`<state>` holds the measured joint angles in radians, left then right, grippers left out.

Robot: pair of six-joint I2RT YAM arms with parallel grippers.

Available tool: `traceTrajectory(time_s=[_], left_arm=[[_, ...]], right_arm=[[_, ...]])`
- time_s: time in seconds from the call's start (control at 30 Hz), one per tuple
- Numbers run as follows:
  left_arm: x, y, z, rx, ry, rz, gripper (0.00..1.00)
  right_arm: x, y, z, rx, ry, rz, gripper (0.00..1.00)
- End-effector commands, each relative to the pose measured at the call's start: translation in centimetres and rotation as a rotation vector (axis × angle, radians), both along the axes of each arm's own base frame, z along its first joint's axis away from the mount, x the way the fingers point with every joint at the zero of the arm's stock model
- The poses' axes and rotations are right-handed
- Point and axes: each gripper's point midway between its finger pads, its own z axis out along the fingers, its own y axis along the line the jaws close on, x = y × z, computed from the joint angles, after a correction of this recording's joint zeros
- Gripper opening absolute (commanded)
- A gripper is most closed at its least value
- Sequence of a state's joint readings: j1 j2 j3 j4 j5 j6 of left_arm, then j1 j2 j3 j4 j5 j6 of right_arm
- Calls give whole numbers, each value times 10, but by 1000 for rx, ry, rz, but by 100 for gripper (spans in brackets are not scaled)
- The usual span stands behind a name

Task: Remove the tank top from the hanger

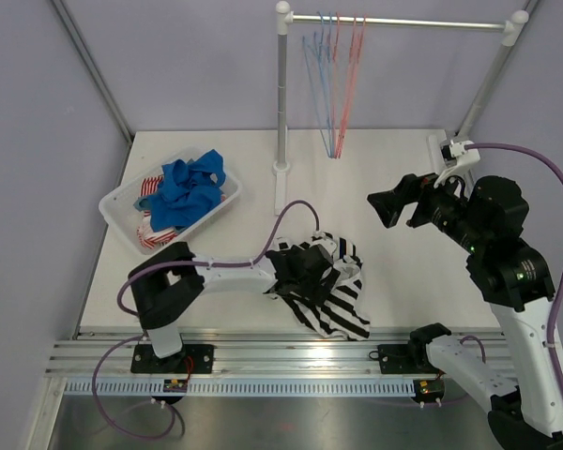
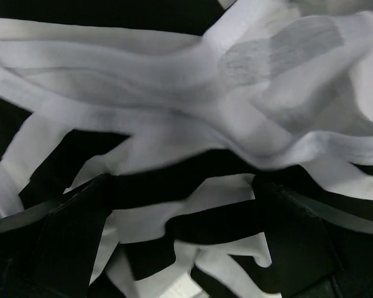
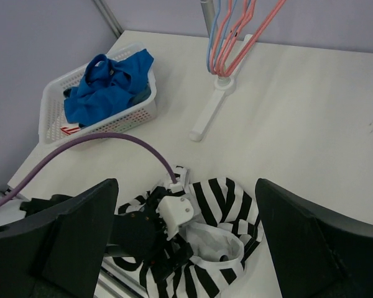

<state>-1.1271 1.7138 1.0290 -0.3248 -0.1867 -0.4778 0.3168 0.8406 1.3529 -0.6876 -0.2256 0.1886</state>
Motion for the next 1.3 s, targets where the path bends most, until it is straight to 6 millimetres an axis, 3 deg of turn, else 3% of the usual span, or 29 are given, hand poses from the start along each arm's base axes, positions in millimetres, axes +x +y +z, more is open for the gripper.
traceTrajectory(time_s=[0.0, 0.03, 0.1, 0.13, 0.17, 0.2, 0.27, 0.47, 0.63, 0.77, 0.83, 0.87, 0.9, 0.93, 0.97, 1.0, 1.07, 1.1, 1.17, 1.2, 1.27], left_arm=[[10, -23, -18, -22, 8, 22, 99], [9, -22, -26, -4, 18, 28, 95], [9, -17, -35, 20, 28, 43, 71], [8, -12, -36, 30, 26, 55, 24], [14, -7, -24, 21, -15, 88, 9], [16, -4, -16, 14, -34, 109, 0], [26, 11, 5, 28, -105, 158, 0], [60, 61, 126, -33, -321, 295, 0], [86, 132, 205, -56, -422, 436, 0], [108, 185, 248, -27, -473, 552, 0], [115, 202, 270, -14, -508, 577, 0], [120, 207, 275, -10, -510, 587, 0], [128, 228, 280, 16, -515, 628, 0], [134, 236, 295, -9, -532, 650, 0], [139, 234, 296, -48, -501, 627, 0], [150, 253, 297, -50, -486, 673, 0], [161, 254, 310, -118, -468, 650, 0], [175, 269, 302, -99, -437, 693, 0], [189, 280, 300, -113, -409, 721, 0], [199, 297, 292, -111, -388, 769, 0], [219, 307, 264, -99, -315, 799, 0]], right_arm=[[-17, 8, 20, 52, -68, 68, 100], [-18, 9, 20, 54, -71, 74, 99], [-22, 9, 22, 58, -79, 80, 100], [-23, 8, 24, 57, -86, 79, 100], [-25, 7, 25, 61, -94, 78, 100], [-26, 7, 26, 63, -96, 77, 99], [-27, 7, 27, 70, -108, 79, 99], [-27, 7, 27, 77, -120, 77, 99], [-26, 7, 26, 81, -128, 77, 99], [-26, 10, 28, 96, -138, 89, 99], [-26, 10, 32, 105, -153, 93, 99], [-25, 12, 31, 110, -148, 102, 99], [-25, 13, 31, 110, -147, 107, 99], [-25, 14, 31, 111, -149, 110, 100], [-23, 16, 31, 112, -146, 116, 100], [-23, 16, 31, 114, -145, 119, 100], [-22, 17, 30, 115, -148, 123, 99], [-21, 18, 32, 118, -154, 125, 100], [-19, 20, 31, 123, -149, 129, 99], [-18, 21, 30, 126, -147, 133, 99], [-15, 24, 31, 135, -154, 143, 100]])
